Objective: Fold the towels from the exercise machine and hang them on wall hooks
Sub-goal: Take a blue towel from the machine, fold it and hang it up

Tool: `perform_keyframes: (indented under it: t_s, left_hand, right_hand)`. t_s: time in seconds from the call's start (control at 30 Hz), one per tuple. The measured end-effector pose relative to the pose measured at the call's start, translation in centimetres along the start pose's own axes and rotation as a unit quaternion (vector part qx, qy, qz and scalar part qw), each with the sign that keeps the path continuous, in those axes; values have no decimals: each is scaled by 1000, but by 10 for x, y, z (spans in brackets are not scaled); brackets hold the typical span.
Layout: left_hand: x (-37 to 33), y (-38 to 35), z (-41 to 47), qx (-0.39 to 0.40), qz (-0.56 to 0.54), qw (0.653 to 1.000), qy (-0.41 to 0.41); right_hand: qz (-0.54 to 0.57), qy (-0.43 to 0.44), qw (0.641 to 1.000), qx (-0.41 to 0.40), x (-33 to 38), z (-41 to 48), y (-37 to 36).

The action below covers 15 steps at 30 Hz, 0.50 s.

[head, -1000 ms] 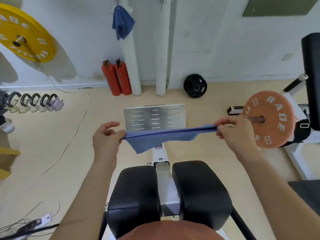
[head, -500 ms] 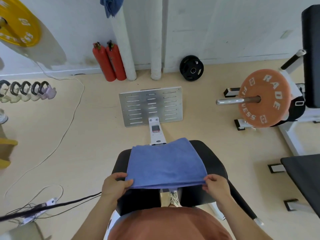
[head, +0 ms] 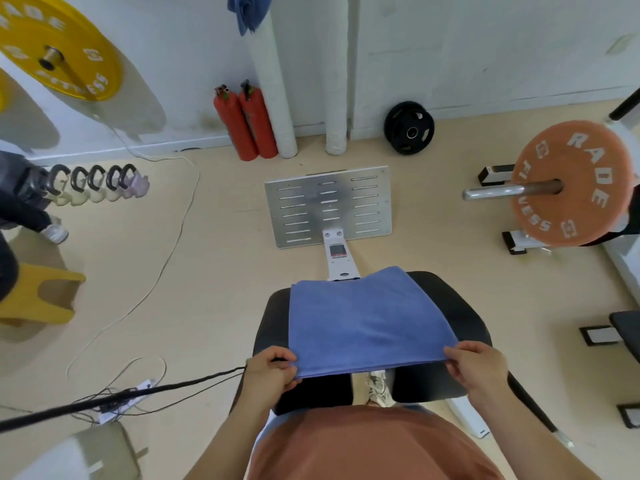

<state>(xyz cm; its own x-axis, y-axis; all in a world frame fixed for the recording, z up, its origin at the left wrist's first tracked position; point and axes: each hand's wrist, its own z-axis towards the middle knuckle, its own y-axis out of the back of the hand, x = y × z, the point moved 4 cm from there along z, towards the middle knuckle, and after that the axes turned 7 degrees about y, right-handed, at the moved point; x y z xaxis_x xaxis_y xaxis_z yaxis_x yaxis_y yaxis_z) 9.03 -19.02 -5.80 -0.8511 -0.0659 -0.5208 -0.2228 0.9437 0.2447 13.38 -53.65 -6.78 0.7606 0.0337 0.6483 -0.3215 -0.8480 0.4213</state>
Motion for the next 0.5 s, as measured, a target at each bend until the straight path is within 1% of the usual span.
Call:
perform_keyframes:
  t_s: [0.03, 0.1, 0.13, 0.2, 0.23, 0.27, 0.3, 0.33, 0.37, 0.4, 0.43, 0.5]
  left_hand:
    - [-1, -1, -4, 12, 22, 1000, -9]
    - [2, -5, -7, 37, 78, 996, -23]
    - [7, -6, -7, 45, 105, 993, -29]
    - [19, -5, -7, 42, 144, 988, -39]
    - [25, -3, -8, 34, 162, 985, -44]
    - [31, -1, -8, 25, 182, 982, -48]
    - [38, 1, -9, 14, 198, 979, -50]
    - [42, 3, -12, 6, 209, 977, -50]
    - [45, 3, -14, 2, 218, 974, -53]
    - [45, 2, -15, 0, 227, 972, -61]
    - [44, 0, -16, 0, 236, 969, -68]
    - [36, -2, -15, 2, 297, 952, -79]
  right_hand:
    - [-60, 31, 998, -13, -2, 2, 2]
    - [-186, 94, 978, -22, 1, 1, 6]
    - [-237, 113, 965, -10, 3, -2, 5]
    - [-334, 138, 931, 46, 5, -6, 2]
    - [-387, 140, 908, 78, 7, -7, -1]
    - [-452, 143, 874, 103, 8, -9, -3]
    - [-526, 158, 828, 115, 11, -11, -7]
    - [-590, 187, 778, 109, 15, -14, -10]
    - [-623, 231, 742, 92, 23, -18, -15]
    - [-623, 277, 726, 84, 30, -22, -23]
    - [-604, 317, 726, 93, 38, -28, -33]
    - [-539, 358, 749, 146, 55, -38, -62]
